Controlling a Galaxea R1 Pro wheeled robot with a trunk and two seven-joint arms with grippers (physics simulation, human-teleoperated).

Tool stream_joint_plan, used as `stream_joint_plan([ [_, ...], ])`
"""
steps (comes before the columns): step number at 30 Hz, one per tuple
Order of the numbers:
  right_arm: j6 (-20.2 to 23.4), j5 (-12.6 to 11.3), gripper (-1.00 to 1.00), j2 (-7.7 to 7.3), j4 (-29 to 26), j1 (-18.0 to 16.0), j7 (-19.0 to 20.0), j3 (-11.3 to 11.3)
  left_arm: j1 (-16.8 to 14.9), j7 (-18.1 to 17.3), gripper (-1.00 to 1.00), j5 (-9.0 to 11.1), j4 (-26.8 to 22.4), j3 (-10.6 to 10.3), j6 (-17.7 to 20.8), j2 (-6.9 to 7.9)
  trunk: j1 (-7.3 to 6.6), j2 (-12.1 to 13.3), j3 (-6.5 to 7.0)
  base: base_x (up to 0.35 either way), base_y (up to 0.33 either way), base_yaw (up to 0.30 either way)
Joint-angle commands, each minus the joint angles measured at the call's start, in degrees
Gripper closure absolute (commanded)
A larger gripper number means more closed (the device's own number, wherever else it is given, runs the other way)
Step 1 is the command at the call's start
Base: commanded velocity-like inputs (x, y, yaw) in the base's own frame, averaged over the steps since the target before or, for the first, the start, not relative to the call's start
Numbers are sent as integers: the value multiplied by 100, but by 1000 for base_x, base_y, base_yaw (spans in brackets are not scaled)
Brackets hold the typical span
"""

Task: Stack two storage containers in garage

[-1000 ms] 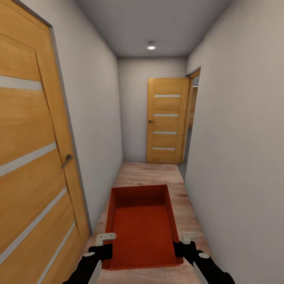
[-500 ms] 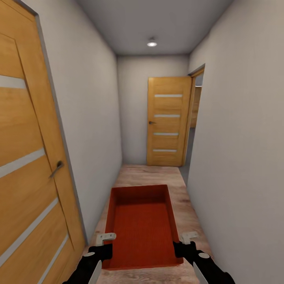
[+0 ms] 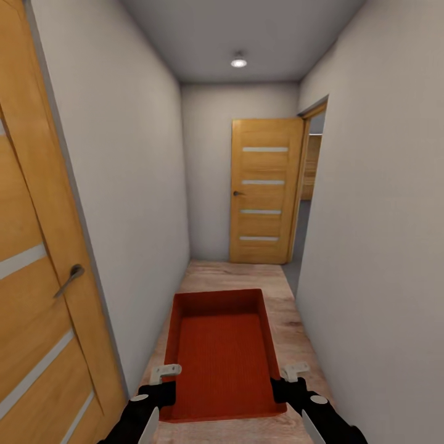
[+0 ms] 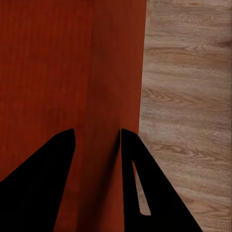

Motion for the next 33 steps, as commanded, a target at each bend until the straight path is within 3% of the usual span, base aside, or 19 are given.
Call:
stream_joint_plan([
  [1,25,-69,100,34,-55,-4,236,-40,5,184,100,-85,-4,-18,45,1,5,-4,-2,328,0,0],
  [33,25,-69,100,34,-56,-4,235,-41,5,184,100,-85,-1,-18,43,1,5,-4,-2,328,0,0],
])
